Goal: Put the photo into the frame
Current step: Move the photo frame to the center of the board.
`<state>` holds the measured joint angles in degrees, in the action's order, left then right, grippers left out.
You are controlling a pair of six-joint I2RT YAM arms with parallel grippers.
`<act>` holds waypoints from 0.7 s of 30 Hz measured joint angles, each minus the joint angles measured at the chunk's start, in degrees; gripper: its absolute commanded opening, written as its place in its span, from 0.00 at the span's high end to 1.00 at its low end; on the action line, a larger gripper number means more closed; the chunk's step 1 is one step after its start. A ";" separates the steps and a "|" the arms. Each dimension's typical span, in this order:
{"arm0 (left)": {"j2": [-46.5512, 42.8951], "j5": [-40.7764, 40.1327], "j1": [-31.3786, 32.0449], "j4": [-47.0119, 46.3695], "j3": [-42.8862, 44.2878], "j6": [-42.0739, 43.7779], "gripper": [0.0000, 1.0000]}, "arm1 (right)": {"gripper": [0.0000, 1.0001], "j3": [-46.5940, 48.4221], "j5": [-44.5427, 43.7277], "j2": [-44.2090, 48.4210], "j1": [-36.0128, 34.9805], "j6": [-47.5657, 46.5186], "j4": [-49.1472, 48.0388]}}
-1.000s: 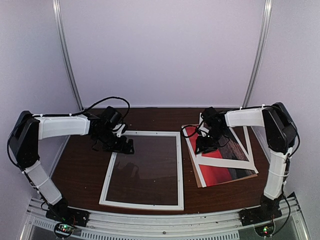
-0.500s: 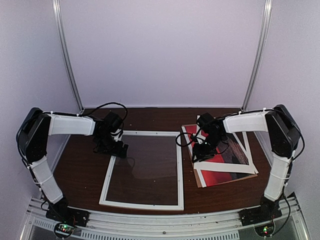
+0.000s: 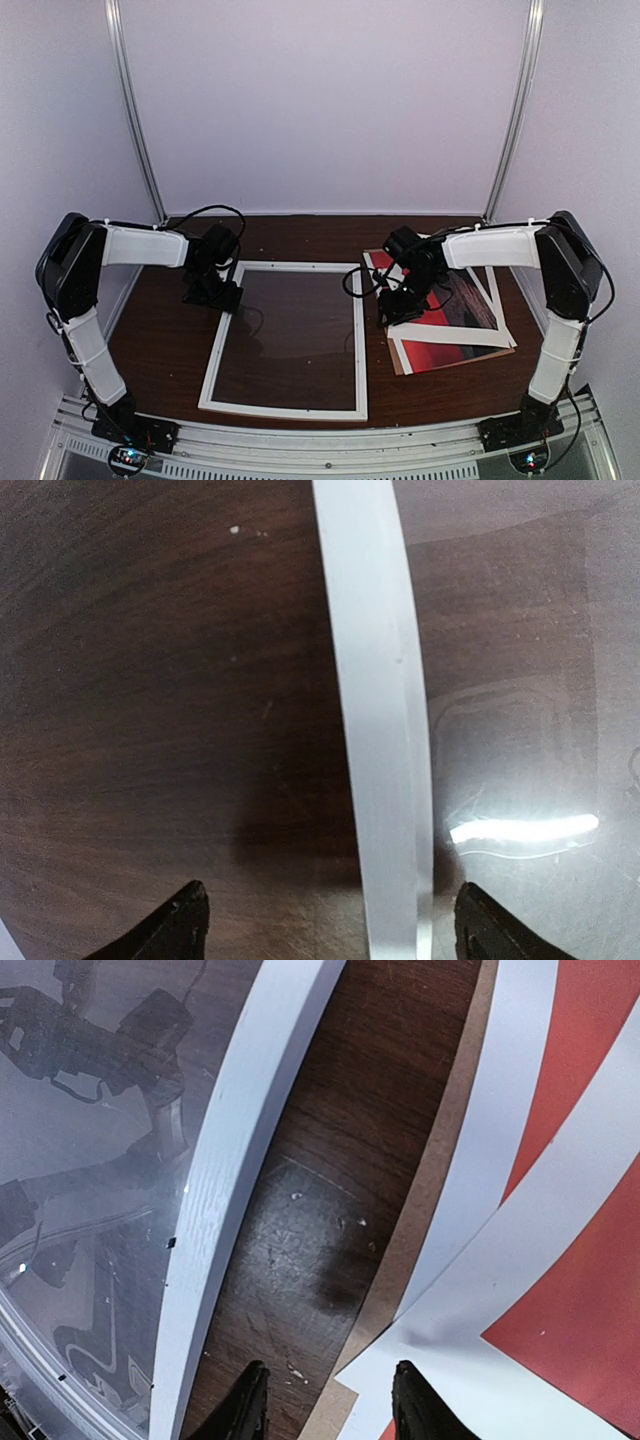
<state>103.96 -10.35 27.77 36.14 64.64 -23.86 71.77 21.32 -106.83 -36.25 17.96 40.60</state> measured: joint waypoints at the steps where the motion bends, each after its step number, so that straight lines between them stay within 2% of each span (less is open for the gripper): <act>1: 0.11 -0.15 -0.11 0.00 0.20 0.04 0.16 | 0.57 0.00 -0.31 0.00 0.00 0.02 0.07; 21: 1.36 -1.86 -7.21 -0.02 2.12 2.12 0.16 | 0.56 0.26 -5.57 0.11 1.84 0.33 2.95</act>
<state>105.32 -12.21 20.56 36.12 66.76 -21.74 72.03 15.75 -106.72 -34.41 18.28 43.55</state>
